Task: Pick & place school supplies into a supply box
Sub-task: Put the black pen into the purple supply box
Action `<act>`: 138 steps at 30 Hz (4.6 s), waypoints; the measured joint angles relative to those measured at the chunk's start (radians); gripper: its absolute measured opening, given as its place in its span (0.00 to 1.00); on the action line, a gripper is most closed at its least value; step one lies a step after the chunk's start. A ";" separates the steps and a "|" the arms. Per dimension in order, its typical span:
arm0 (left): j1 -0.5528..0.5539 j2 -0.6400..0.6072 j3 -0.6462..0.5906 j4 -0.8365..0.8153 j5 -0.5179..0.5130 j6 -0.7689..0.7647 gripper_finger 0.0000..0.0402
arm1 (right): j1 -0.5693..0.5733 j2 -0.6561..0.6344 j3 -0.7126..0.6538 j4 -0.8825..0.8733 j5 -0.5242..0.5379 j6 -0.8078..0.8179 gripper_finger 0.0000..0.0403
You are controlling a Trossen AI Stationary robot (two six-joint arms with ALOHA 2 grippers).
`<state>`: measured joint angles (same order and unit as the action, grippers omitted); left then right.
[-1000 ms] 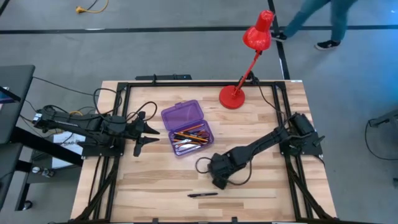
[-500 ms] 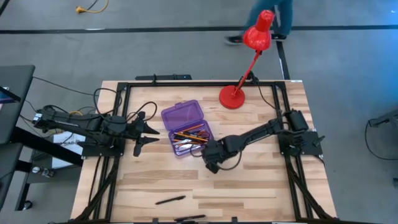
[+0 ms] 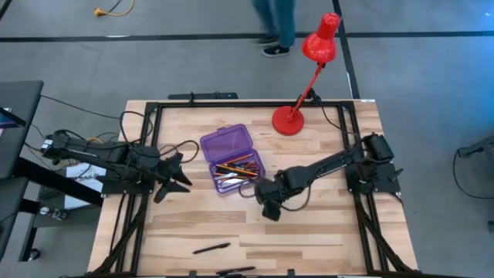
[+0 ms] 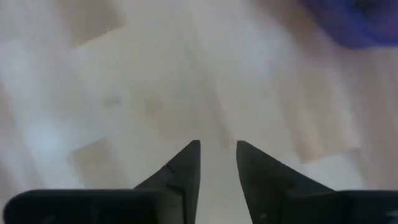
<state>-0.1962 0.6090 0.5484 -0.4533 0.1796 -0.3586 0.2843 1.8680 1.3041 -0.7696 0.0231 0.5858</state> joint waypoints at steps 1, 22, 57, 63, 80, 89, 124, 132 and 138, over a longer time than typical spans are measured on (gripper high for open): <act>-0.013 0.005 0.000 0.007 0.008 -0.006 0.29 | 0.011 -0.010 0.000 0.009 0.003 -0.017 0.26; -0.385 0.622 0.013 0.518 -0.111 -0.175 0.29 | 0.066 -0.059 0.000 -0.175 0.091 -0.137 0.31; -0.605 1.162 0.399 0.238 -0.368 -0.409 0.29 | 0.014 -0.058 -0.021 -0.273 0.110 -0.247 0.30; -0.604 1.162 0.399 0.236 -0.365 -0.363 0.29 | 0.014 -0.058 -0.021 -0.270 0.110 -0.244 0.30; -0.604 1.225 0.399 0.349 -0.324 -0.266 0.29 | 0.014 -0.058 -0.021 -0.269 0.111 -0.235 0.30; -0.606 1.253 0.427 0.226 -0.402 -0.369 0.29 | 0.014 -0.058 -0.022 -0.270 0.110 -0.227 0.30; -0.326 1.167 0.411 -0.196 -0.573 -0.191 0.02 | 0.150 -0.058 -0.022 -0.318 0.103 0.200 0.30; -0.236 1.071 0.412 -0.101 -0.333 -0.066 0.02 | 0.154 -0.058 -0.022 -0.317 0.108 0.200 0.30; -0.163 0.985 0.414 -0.007 -0.119 0.037 0.02 | 0.166 -0.058 -0.022 -0.314 0.118 0.202 0.30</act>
<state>-0.3594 1.5938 0.9623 -0.4608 0.0610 -0.3212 0.4503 1.8099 1.2823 -1.0840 0.1409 0.7874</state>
